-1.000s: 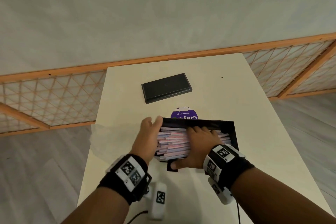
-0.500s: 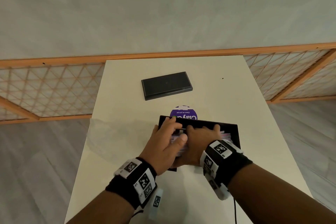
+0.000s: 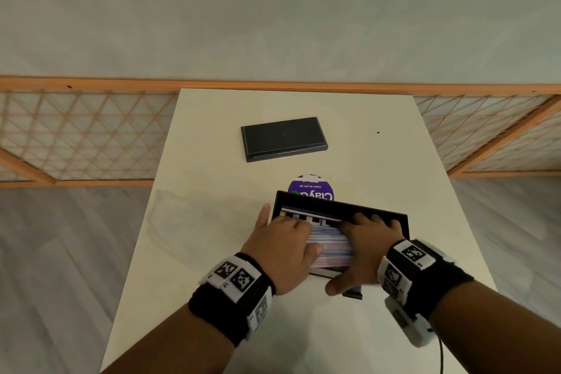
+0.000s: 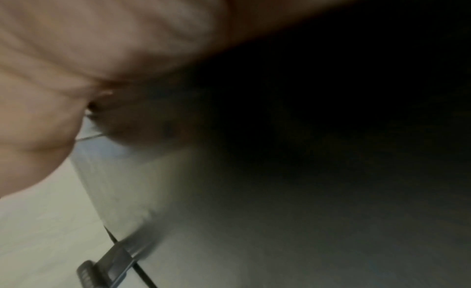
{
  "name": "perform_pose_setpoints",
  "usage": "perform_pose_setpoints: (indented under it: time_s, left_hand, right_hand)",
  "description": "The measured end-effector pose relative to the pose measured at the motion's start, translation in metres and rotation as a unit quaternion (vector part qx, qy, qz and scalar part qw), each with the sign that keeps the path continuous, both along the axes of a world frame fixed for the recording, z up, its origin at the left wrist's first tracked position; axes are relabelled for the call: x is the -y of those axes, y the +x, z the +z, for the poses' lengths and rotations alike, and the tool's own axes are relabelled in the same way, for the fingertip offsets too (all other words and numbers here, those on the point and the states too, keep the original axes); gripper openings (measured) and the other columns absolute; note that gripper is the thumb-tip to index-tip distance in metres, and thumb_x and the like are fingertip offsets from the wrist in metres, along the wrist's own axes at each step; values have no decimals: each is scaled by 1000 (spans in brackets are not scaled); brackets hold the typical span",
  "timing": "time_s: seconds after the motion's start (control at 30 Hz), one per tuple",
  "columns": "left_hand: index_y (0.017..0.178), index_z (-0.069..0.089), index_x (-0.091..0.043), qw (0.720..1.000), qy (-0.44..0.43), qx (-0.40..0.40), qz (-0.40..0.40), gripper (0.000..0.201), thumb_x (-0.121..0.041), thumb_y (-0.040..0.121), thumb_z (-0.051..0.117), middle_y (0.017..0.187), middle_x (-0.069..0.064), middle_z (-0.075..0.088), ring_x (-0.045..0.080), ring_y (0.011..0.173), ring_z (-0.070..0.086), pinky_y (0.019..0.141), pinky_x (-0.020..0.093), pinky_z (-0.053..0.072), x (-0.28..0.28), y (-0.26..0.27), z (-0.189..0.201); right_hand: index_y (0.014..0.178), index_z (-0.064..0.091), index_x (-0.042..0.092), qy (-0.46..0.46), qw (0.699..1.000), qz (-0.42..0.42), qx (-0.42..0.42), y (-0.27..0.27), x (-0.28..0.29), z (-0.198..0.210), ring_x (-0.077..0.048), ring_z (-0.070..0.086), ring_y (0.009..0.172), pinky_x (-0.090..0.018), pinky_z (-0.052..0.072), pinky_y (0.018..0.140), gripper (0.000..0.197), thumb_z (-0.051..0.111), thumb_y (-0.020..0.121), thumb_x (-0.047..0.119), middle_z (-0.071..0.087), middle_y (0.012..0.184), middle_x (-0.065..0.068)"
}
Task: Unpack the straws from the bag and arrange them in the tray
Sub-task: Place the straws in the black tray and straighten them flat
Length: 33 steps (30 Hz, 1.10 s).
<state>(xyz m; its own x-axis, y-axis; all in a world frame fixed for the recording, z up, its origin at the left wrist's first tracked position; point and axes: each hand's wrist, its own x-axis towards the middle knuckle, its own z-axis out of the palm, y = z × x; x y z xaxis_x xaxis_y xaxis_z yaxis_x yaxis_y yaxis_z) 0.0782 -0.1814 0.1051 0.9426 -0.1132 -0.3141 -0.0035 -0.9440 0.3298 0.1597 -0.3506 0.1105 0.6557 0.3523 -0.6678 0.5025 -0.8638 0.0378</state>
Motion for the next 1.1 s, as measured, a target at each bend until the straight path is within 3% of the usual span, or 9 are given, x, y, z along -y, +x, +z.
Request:
perform_pose_setpoints:
  time_s: [0.13,0.23,0.27,0.37,0.4,0.43,0.67,0.8,1.1]
  left_hand:
    - [115,59,-18,989,-102,98,38,38,-47,99,41,120,-3,58,16,122,48,116,39,31,2,1,1]
    - [100,66,-13,912,-294,130,256,18,-28,91,65,99,-2,67,14,93,63,86,29,52,12,12,24]
    - [99,66,-10,831,-404,69,376,13,-17,90,69,96,2,69,16,88,67,84,32,56,17,18,34]
    - [117,59,5,458,-689,-144,543,32,1,86,67,114,22,63,33,98,68,69,40,64,29,44,42]
    - [128,55,5,380,-726,-168,549,47,4,83,67,127,26,58,38,107,66,67,42,64,32,51,41]
    - [134,53,2,342,-739,-170,555,54,7,81,65,134,29,53,42,113,63,69,45,64,35,56,39]
    - [114,54,0,365,-672,-187,617,25,7,91,60,117,20,49,39,120,52,98,44,56,48,80,24]
    - [112,53,3,392,-629,-224,633,19,3,93,57,113,23,51,37,109,58,91,36,58,47,90,21]
    - [99,48,4,444,-595,-222,632,12,1,93,58,98,24,51,36,89,55,99,42,54,47,94,20]
  right_hand:
    - [132,44,40,49,998,-21,-20,-1,2,-5,-20,47,121,-51,29,109,102,69,43,83,50,127,12]
    - [130,43,39,63,997,-32,-29,-1,3,-7,-20,49,122,-52,27,110,98,73,46,79,54,127,12]
    - [131,43,38,64,997,-33,-31,-1,3,-7,-20,49,123,-53,27,110,98,73,46,78,54,127,12]
    - [138,40,37,77,996,-28,-30,0,3,-8,-24,49,125,-55,28,109,100,71,51,76,53,130,9]
    - [140,38,36,84,996,-25,-28,0,4,-8,-25,49,125,-55,28,109,99,71,55,74,52,132,7]
    - [142,36,35,87,996,-22,-27,0,5,-8,-25,48,127,-55,29,109,97,70,59,72,52,133,6]
    - [147,32,32,97,994,-27,-38,2,6,-4,-26,38,137,-58,25,111,73,63,84,53,44,147,1]
    - [147,27,37,107,993,-7,-54,-2,11,2,-27,36,139,-61,23,112,100,74,65,69,41,150,4]
    - [139,33,40,126,991,16,-37,-5,15,0,-30,42,133,-62,27,108,92,73,62,71,48,142,5]
